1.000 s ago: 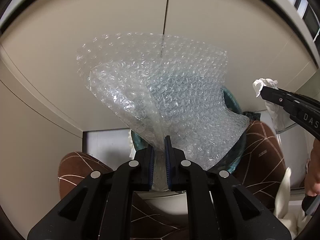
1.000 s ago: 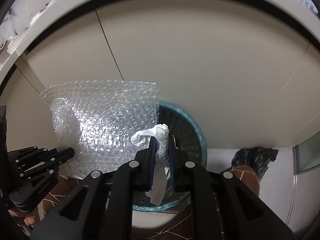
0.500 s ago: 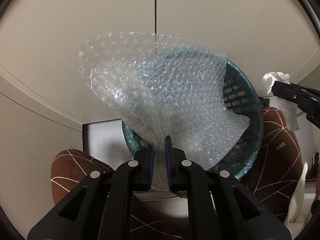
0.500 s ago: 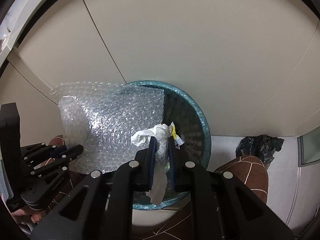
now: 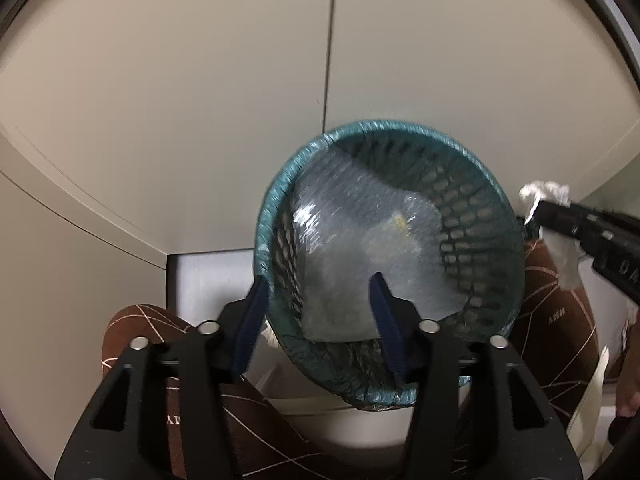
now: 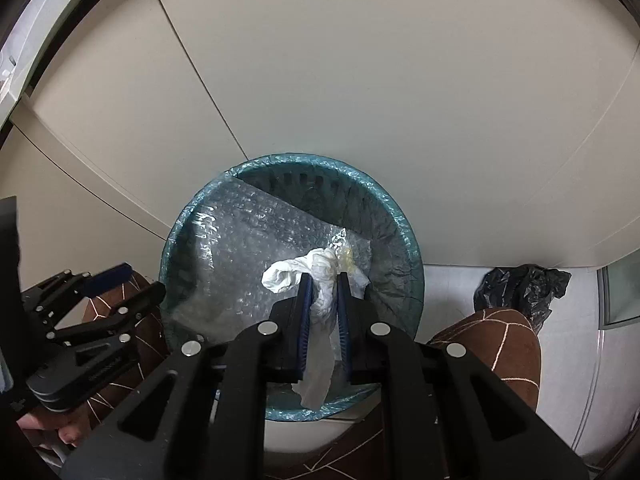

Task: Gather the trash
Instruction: 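Open the left tool to drop the bubble wrap while the right tool releases the tissue, then raise both open tools up away from the wastebasket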

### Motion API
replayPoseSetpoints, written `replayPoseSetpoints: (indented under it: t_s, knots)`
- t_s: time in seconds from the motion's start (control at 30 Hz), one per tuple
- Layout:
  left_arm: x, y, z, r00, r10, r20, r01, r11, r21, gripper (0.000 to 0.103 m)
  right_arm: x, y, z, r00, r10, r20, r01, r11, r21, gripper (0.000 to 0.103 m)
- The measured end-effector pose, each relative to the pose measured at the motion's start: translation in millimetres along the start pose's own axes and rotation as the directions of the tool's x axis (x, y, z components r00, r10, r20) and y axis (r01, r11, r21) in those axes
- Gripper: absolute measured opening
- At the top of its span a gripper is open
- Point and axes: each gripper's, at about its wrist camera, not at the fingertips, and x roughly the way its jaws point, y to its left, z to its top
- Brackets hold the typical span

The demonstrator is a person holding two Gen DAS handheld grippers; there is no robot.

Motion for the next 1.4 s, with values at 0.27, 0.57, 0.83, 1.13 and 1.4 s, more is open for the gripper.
replayPoseSetpoints:
  t_s: [0.27,0.57,0.83,1.13,1.4]
  knots:
    - [-20.5,18.5,5.7,0.997,0.003,0.082,0.001,0.999,-0.051,0.094,8.9,13.3,5.2,1.0,0.006,-0.005,-0.006,1.0,-0.021,0.012]
    - [-22.4,40.0,11.6,0.997,0.011,0.08,-0.004,0.997,-0.08,0.097,26.1,29.9,15.6,1.0,-0.001,-0.02,0.0,0.999,-0.043,0.013]
    - [-22.0,52.3,10.9,0.997,0.009,0.071,-0.002,0.995,-0.099,0.097,36.9,36.1,17.2,0.999,-0.003,-0.038,0.001,0.998,-0.063,0.019]
    - [-18.7,49.6,16.4,0.998,0.017,0.058,-0.012,0.995,-0.098,0.097,31.6,29.7,18.7,1.0,-0.008,-0.019,0.007,0.999,-0.049,0.044]
    - [-39.2,41.3,22.9,0.995,0.041,0.095,-0.033,0.996,-0.078,0.097,-8.5,18.6,22.8,0.996,-0.031,0.081,0.032,0.999,-0.017,0.085]
